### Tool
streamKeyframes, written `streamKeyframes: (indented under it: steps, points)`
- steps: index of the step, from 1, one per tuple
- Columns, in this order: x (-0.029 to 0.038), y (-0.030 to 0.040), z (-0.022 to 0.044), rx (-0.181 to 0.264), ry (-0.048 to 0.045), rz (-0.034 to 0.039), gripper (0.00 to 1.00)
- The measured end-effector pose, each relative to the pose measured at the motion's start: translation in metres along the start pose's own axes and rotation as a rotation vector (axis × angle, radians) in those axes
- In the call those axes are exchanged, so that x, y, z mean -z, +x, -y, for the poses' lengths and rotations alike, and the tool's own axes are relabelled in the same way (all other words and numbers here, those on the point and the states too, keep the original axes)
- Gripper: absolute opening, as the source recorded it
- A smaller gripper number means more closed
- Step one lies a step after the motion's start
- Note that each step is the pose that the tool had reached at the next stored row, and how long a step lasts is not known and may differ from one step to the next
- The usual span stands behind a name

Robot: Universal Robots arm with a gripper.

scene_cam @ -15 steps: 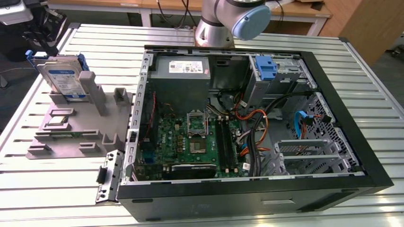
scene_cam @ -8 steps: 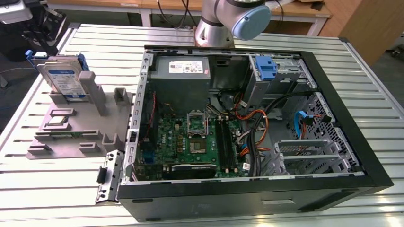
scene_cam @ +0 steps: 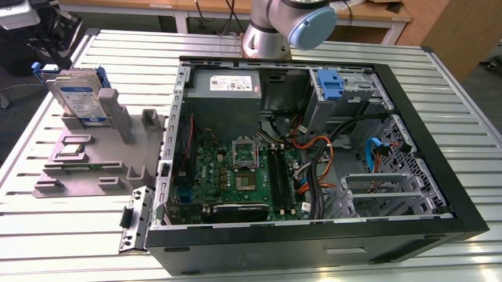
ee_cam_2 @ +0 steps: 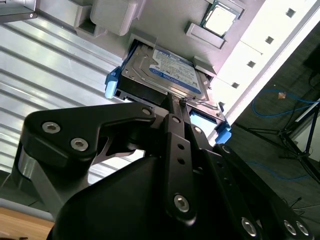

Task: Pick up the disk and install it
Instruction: 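Pick up the disk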

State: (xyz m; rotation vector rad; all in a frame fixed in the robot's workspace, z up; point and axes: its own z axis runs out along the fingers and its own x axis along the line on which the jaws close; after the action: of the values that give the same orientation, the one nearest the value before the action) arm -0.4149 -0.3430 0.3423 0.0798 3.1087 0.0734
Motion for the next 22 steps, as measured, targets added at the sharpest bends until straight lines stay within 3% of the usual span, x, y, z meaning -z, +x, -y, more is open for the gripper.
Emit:
streamKeyframes:
  steps: [22]
  points:
    - [-0.0003,0.0000,0.0000,0.387,-0.0115,-0.0185,0.10]
